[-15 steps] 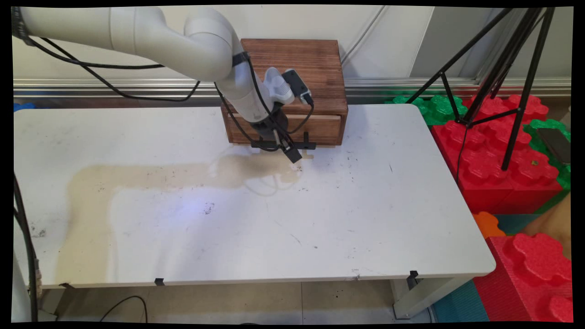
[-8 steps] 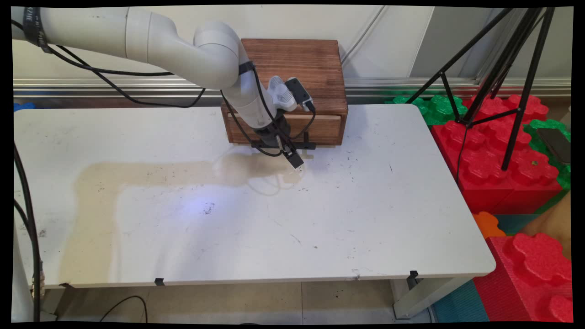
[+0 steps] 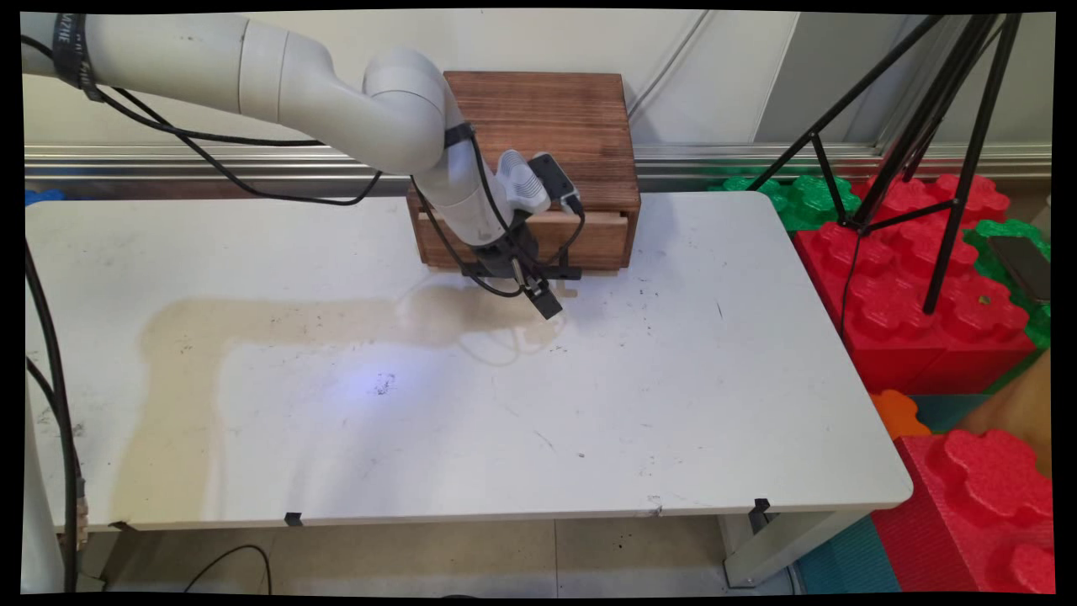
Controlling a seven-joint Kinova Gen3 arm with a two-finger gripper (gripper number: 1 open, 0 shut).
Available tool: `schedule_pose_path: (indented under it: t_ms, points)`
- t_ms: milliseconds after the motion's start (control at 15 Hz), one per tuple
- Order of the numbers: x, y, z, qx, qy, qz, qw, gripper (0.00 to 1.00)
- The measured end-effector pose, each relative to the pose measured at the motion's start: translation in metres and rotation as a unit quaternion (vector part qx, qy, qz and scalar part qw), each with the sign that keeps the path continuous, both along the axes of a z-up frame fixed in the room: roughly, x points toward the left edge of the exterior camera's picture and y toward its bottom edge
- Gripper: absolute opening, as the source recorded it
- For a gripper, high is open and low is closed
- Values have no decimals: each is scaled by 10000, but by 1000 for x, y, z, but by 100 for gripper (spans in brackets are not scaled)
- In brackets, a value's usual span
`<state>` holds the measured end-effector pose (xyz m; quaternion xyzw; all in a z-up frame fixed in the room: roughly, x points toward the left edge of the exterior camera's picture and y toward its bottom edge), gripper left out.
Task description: Open the drawer
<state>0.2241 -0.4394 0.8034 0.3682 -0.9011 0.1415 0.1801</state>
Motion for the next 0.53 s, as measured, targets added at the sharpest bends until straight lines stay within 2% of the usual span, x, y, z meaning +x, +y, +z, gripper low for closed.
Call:
schedule_pose_path:
  t_ms: [533]
  points:
    - [-10, 24, 4, 137, 58, -87, 9999, 100]
